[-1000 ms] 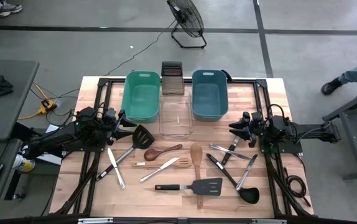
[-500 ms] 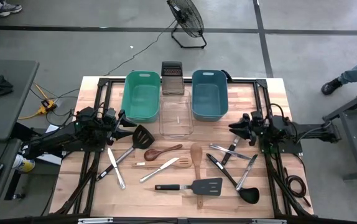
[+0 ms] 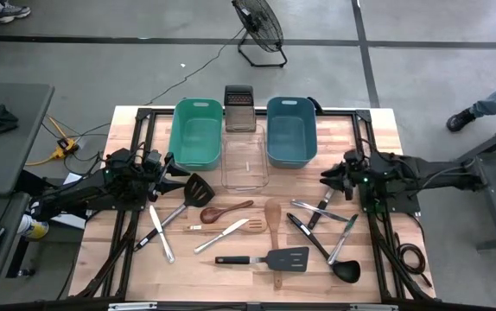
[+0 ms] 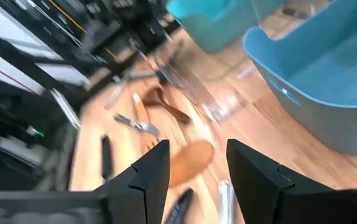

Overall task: Pick & Place Kitchen Items
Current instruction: Put the table knife into the blue bin

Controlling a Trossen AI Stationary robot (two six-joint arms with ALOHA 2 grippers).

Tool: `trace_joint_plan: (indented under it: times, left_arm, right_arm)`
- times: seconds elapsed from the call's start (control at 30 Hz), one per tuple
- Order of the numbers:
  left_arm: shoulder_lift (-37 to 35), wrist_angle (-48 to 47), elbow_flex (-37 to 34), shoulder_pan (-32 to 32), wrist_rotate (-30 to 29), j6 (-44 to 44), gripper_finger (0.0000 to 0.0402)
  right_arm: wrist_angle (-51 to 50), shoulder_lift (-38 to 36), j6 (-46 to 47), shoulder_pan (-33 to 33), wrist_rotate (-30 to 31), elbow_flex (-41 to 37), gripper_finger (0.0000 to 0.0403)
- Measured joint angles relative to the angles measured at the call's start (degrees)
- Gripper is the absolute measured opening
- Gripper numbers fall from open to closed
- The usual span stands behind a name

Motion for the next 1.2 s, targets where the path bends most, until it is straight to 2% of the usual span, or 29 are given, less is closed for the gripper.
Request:
trace_joint_plan:
  times: [0.33, 0.53, 0.8, 1.2]
  left_arm:
    - [0.00, -0.01, 0.00, 0.01, 0.00, 0.00, 0.0223]
    - [-0.01, -0.01, 0.00, 0.01, 0.00, 0.00, 0.0223]
    - [0.00, 0.01, 0.01, 0.01, 0.00, 0.00, 0.0223]
    - [-0.01, -0.01, -0.01, -0.02, 0.02, 0.00, 0.0223]
  right_arm:
    - [-14.59, 17.45, -1.84, 0.02, 1.52, 12.69, 0.0154]
    - [-21.12, 24.69, -1.58, 1.07, 1.78, 17.71, 0.0197]
    - [-23.07, 32.81, 1.23, 5.40, 1.08, 21.04, 0.0268]
    - [-22.52, 49.45, 5.66, 7.80, -5.48, 21.74, 0.0264]
